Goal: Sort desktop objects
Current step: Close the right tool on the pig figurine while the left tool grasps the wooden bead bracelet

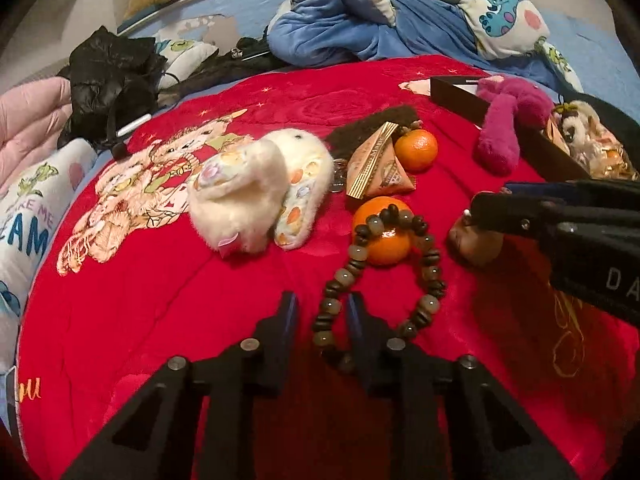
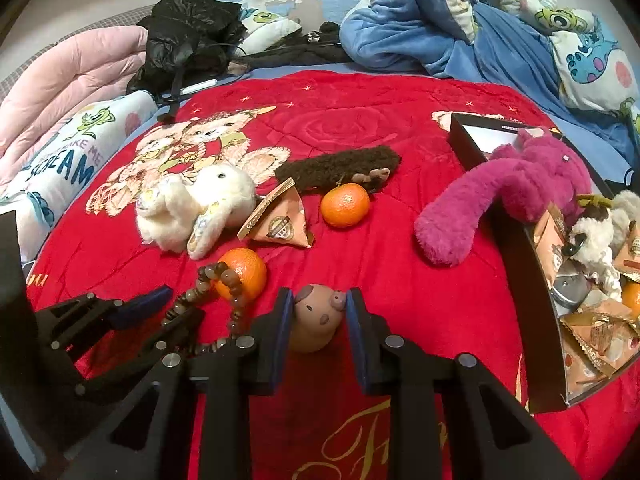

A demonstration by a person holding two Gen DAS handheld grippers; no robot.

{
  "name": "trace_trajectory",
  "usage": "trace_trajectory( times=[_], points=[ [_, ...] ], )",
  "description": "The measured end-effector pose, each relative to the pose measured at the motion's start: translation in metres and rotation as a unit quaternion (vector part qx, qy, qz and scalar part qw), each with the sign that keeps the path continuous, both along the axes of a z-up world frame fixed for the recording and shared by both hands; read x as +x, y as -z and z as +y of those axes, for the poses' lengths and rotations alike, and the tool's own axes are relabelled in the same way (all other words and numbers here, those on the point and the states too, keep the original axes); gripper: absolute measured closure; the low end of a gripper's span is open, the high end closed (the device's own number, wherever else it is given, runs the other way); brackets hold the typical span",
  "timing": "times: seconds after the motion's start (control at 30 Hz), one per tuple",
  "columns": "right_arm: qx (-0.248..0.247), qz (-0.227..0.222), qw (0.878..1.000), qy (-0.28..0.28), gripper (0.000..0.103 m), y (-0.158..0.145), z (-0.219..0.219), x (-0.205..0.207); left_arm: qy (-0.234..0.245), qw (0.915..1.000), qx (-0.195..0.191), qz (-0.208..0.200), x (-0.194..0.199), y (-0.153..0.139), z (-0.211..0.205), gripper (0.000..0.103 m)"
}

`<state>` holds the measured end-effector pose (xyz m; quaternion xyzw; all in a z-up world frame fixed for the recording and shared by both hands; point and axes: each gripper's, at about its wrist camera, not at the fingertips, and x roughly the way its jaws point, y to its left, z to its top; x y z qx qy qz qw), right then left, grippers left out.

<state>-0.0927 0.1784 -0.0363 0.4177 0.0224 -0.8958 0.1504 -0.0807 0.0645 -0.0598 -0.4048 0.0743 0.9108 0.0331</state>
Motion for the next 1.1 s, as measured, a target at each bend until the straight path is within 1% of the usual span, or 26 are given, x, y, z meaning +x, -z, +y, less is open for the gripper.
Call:
trace_trajectory(
  times=[0.33,0.37,0.4,0.47,0.57,0.6,0.67,0.77,0.9,0.93,1.0,1.1],
  points=[
    [-0.022,-0.019,1.0,-0.004,0.076,0.005,0.002,-0.003,0.0,1.0,-0.002,0.002,0.004,0.0,0.002,0.078],
    [-0.019,-0.019,1.0,-0.004,0.073,0.006,0.001,-0.003,0.0,1.0,-0.003,0.002,0.003,0.001,0.001,0.078],
    [-0.014,-0.019,1.0,-0.006,0.067,0.007,-0.001,-0.003,0.0,1.0,-0.004,0.002,0.003,0.001,0.002,0.078],
    [-0.007,-0.022,1.0,-0.005,0.064,0.011,-0.004,-0.003,0.001,1.0,-0.006,0.003,0.003,0.001,0.003,0.078],
    [0.0,-0.036,0.999,-0.012,0.063,0.022,-0.01,-0.005,0.001,1.0,-0.005,0.002,0.002,0.001,0.002,0.078],
    [0.001,-0.038,0.999,-0.015,0.071,0.025,-0.011,-0.005,0.001,1.0,-0.004,0.002,0.002,0.001,0.002,0.078],
    [-0.004,-0.036,0.999,-0.011,0.071,0.029,-0.013,-0.004,0.001,1.0,-0.003,0.002,0.001,0.002,0.002,0.078],
    [-0.004,-0.03,1.0,-0.003,0.071,0.027,-0.015,-0.003,0.001,1.0,0.001,0.003,0.001,0.001,0.001,0.079],
    [-0.018,-0.033,0.999,0.002,0.071,0.025,-0.012,-0.004,0.006,0.9999,0.011,0.005,0.002,0.0,-0.002,0.087],
    [-0.021,-0.032,0.999,0.002,0.071,0.024,-0.01,-0.004,0.007,0.9999,0.012,0.006,0.003,-0.001,-0.002,0.09],
    [-0.026,-0.027,0.999,0.002,0.071,0.02,-0.008,-0.002,0.01,0.9998,0.012,0.011,0.004,-0.003,-0.001,0.092],
    [-0.038,-0.022,0.999,0.004,0.071,0.013,-0.003,-0.002,0.015,0.9995,0.011,0.025,0.009,-0.009,-0.001,0.092]
  ],
)
